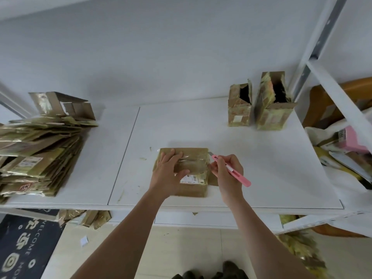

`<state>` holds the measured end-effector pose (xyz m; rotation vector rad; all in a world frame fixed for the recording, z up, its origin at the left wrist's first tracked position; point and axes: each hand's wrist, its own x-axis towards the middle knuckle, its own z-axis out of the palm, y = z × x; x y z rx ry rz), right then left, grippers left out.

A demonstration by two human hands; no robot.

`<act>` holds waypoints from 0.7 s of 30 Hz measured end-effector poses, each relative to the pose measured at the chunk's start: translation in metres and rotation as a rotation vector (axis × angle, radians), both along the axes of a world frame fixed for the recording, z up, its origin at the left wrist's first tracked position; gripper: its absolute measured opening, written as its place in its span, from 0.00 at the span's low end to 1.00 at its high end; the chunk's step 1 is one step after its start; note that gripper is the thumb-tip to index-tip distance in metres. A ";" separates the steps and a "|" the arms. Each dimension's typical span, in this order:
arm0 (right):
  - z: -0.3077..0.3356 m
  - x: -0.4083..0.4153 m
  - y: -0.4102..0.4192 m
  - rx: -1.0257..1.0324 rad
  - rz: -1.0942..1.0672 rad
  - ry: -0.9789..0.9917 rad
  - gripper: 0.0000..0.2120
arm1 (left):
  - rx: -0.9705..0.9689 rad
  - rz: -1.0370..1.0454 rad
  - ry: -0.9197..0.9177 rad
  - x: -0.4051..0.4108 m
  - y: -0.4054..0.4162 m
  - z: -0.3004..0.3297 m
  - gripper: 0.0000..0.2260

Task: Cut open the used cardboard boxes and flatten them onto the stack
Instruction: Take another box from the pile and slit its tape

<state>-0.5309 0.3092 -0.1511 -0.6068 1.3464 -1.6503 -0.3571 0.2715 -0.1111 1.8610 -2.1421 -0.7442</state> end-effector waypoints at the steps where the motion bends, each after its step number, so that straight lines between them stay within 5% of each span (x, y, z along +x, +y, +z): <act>1: 0.000 -0.001 0.000 -0.004 0.014 0.037 0.09 | 0.000 0.003 -0.007 0.000 0.000 -0.001 0.28; 21: -0.005 0.002 0.042 -0.035 0.148 0.231 0.11 | 0.004 -0.010 -0.013 -0.001 0.002 -0.002 0.28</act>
